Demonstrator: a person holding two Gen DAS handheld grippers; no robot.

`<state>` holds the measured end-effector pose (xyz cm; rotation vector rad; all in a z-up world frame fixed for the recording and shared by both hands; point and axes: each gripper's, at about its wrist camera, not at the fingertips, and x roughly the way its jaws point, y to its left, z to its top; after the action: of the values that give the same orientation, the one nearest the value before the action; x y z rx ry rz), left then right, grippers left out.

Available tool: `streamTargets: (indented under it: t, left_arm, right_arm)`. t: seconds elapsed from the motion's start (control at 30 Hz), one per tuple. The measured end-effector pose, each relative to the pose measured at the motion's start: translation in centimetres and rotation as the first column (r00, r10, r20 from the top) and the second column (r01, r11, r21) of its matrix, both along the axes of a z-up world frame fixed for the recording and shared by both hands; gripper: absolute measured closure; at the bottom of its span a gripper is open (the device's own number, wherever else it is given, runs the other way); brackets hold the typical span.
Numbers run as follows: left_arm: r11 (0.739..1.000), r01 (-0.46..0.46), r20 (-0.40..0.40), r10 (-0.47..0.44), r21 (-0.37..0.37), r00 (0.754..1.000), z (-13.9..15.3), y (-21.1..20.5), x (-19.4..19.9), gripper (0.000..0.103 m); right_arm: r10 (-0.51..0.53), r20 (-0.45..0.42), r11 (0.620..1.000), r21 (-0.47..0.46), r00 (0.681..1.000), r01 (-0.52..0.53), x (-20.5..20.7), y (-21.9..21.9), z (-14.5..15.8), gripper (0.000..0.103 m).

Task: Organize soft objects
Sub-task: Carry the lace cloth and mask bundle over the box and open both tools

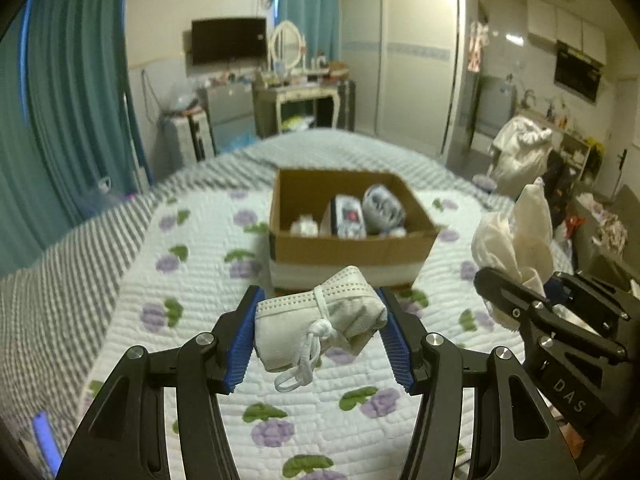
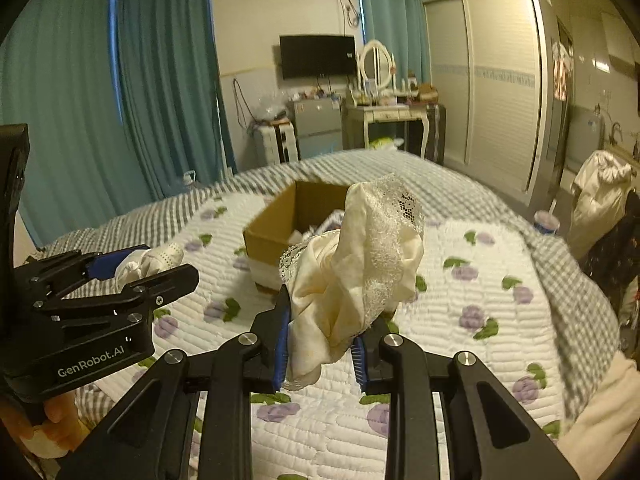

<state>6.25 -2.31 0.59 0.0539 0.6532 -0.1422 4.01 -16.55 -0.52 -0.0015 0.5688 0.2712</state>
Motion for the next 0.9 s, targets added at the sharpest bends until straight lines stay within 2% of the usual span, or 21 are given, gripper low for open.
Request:
streamTargets:
  t: [0.23, 0.5, 0.77, 0.9]
  left_arm:
    - [1.000, 0.008, 0.083, -0.009, 0.014, 0.996, 3.1, 0.0, 0.2, 0.047]
    - [1.000, 0.007, 0.131, -0.005, -0.011, 0.991, 4.7, -0.1, 5.5, 0.047]
    - [1.000, 0.005, 0.108, -0.007, 0.015, 0.994, 3.6, -0.6, 12.5, 0.047]
    - [1.000, 0.019, 0.040, -0.019, 0.010, 0.999, 1.2, -0.9, 16.4, 0.047]
  right_arm:
    - [0.008, 0.066, 1.000, -0.021, 0.998, -0.007, -0.1, 0.5, 3.6, 0.078]
    - [0.006, 0.093, 0.999, -0.047, 0.996, -0.002, 4.2, 0.6, 5.8, 0.078]
    - [-0.018, 0.076, 1.000, 0.006, 0.997, 0.018, 12.1, -0.4, 6.3, 0.078]
    - [-0.027, 0.033, 1.000, 0.008, 0.999, 0.027, 17.2, -0.5, 4.6, 0.078]
